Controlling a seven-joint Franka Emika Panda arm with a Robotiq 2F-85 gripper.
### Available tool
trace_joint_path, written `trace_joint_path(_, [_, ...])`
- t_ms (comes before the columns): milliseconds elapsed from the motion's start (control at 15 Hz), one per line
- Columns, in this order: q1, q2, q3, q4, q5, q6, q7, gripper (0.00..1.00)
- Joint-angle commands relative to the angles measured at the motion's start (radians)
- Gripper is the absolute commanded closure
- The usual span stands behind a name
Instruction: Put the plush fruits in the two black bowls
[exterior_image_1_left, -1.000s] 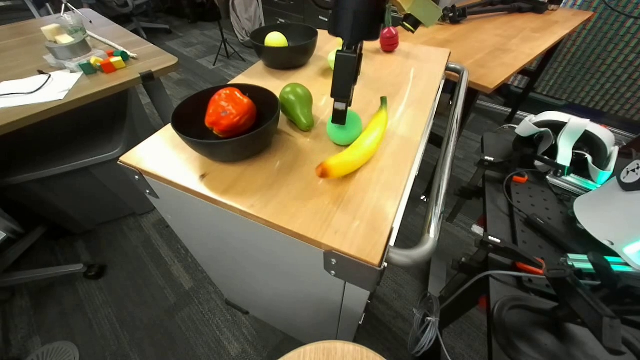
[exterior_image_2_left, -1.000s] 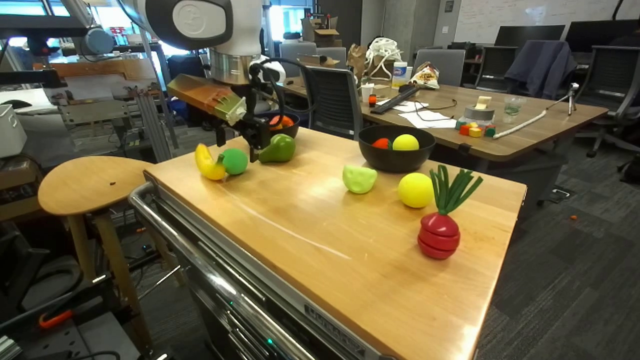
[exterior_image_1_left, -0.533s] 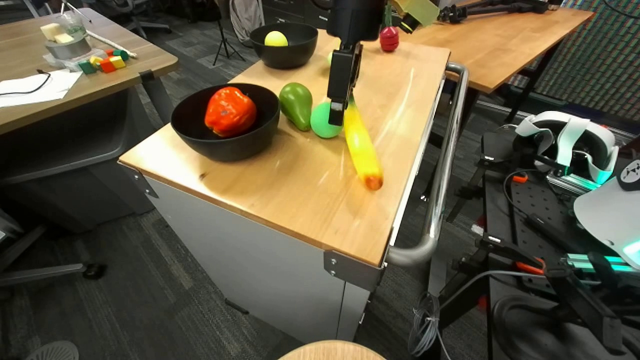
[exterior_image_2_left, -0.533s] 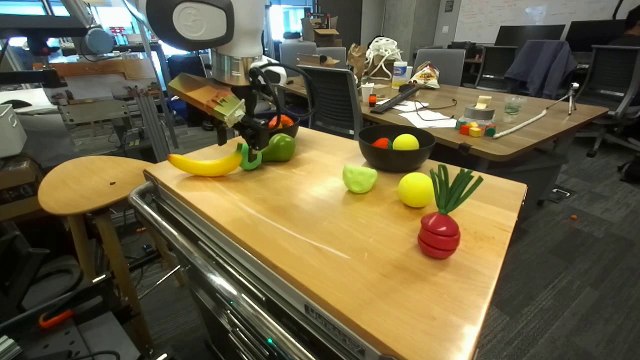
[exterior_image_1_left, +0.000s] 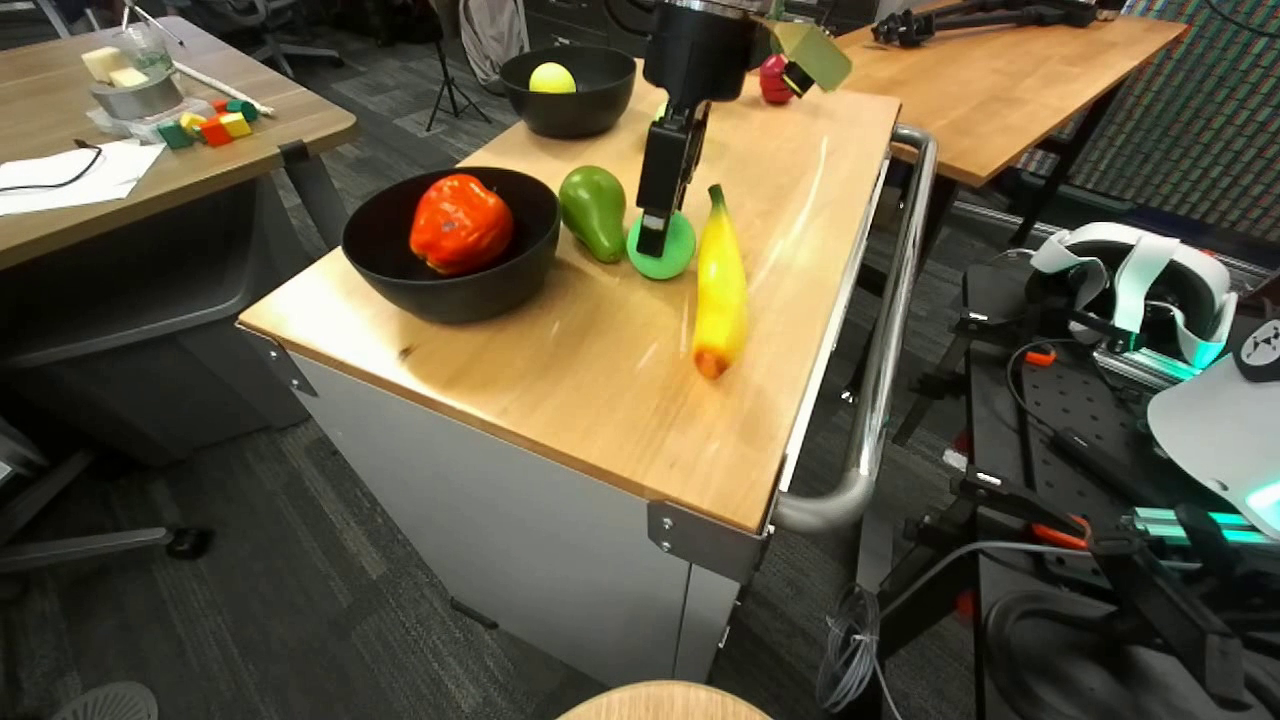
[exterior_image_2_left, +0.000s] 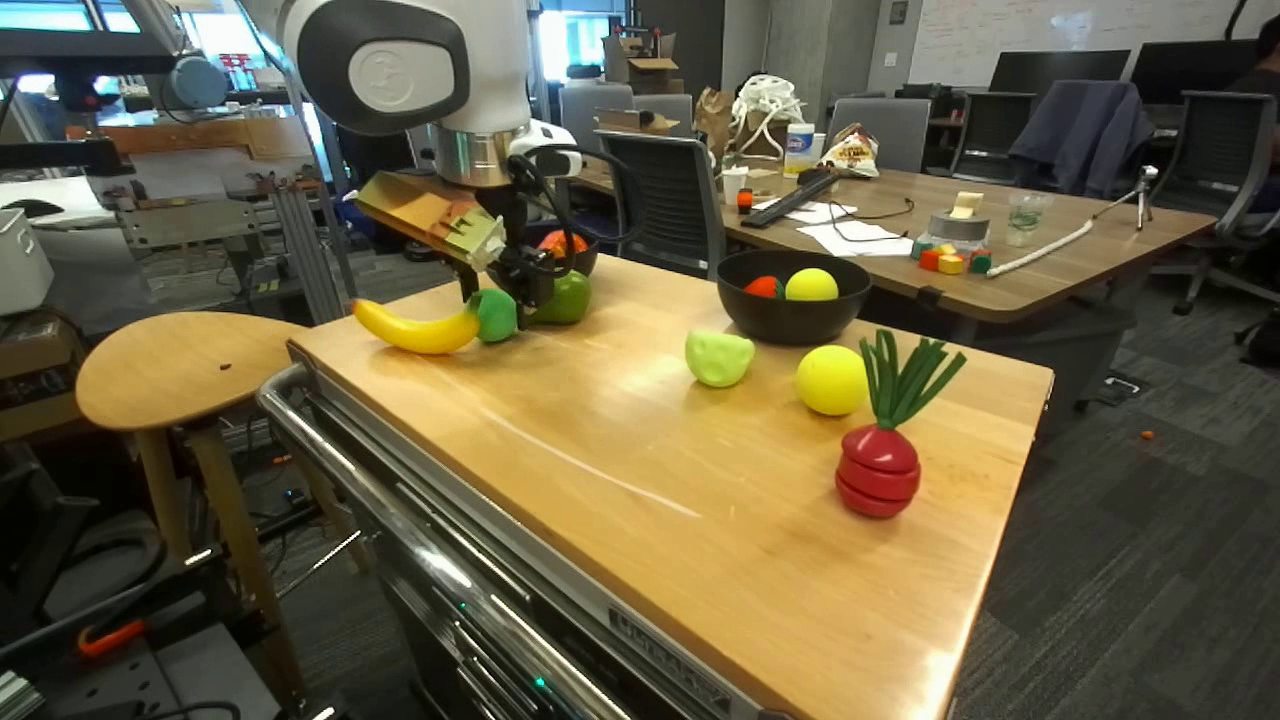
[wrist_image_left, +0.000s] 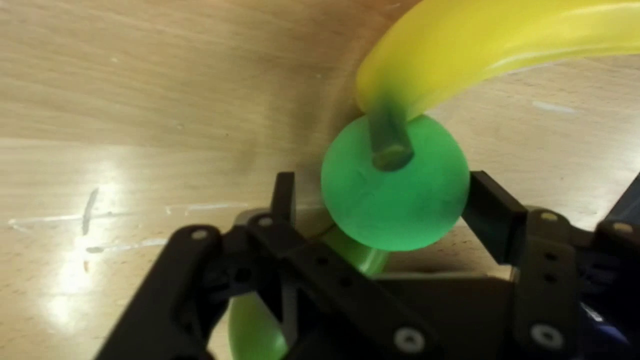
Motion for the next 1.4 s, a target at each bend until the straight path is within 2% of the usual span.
trace_joint_path(0, [0.008,0.005,0.009,-0.029,0.013,0.120,-0.033,0.13])
trace_joint_path(67, [0.006,0.009,0.013,-0.032,0.017,0.133,-0.037,0.38])
trace_joint_path(200, [0.000,0.012,0.016,-0.027,0.022,0.110,-0.035,0.39])
trace_joint_path(400, [-0.005,0.010,0.013,-0.020,0.019,0.079,-0.022,0.66])
trace_joint_path(467, [-0.006,0.007,0.011,-0.017,0.018,0.070,-0.018,0.70])
trace_joint_path(667, [-0.014,-0.025,0.004,-0.006,0.017,0.044,-0.027,0.77])
trace_joint_path(800, [-0.028,-0.083,-0.008,0.003,0.014,0.049,-0.085,0.77])
trace_joint_path(867, [-0.040,-0.133,-0.016,0.014,0.047,0.064,-0.144,0.77])
trace_joint_path(1133, [-0.045,-0.204,-0.106,0.111,0.059,0.090,-0.199,0.77])
trace_joint_path(1333, [-0.024,-0.112,-0.166,0.192,0.099,0.264,-0.232,0.77])
